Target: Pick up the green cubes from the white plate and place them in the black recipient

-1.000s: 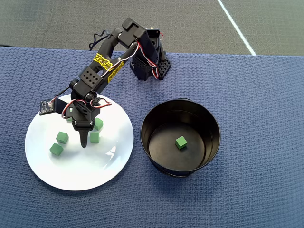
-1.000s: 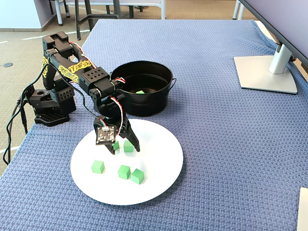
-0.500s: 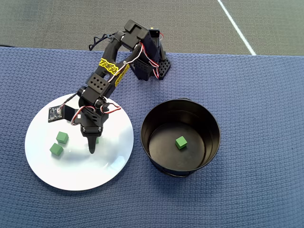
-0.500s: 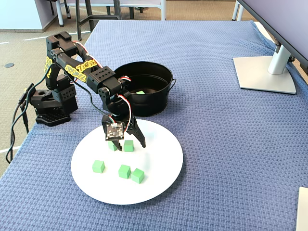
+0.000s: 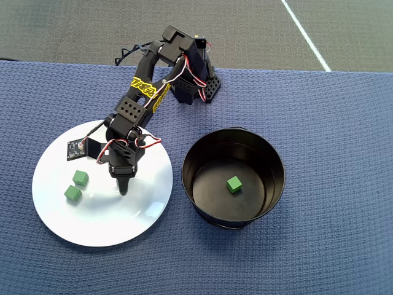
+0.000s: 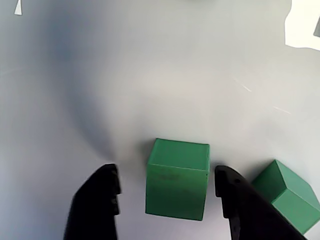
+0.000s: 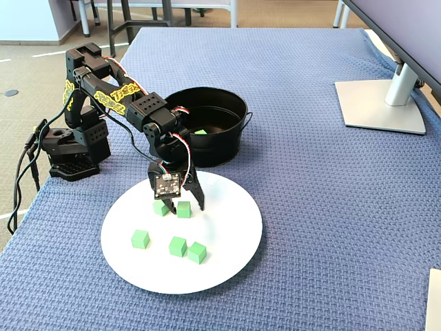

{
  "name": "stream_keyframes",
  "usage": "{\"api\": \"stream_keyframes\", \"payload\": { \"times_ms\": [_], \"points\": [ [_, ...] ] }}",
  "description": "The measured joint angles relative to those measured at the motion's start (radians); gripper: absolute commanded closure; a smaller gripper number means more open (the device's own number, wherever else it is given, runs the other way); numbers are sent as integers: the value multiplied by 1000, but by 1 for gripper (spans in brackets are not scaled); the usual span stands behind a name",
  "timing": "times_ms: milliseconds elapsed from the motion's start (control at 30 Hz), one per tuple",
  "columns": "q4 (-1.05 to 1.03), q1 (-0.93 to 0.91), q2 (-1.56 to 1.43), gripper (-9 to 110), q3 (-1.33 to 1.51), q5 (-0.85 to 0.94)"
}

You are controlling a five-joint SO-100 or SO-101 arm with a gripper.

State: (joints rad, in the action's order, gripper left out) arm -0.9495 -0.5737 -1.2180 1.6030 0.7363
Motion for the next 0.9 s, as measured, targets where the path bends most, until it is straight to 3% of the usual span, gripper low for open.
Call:
{"api": "stream_keyframes", "payload": {
  "times_ms": [367,600,767,900],
  "points": [
    [-8,-3,-31,102,-12,-67],
    [-150,-86,-383,102,-26,-233],
    [-186,35,-658,102,127,-422],
    [-258,290,-792,102,152,-583]
  ]
}}
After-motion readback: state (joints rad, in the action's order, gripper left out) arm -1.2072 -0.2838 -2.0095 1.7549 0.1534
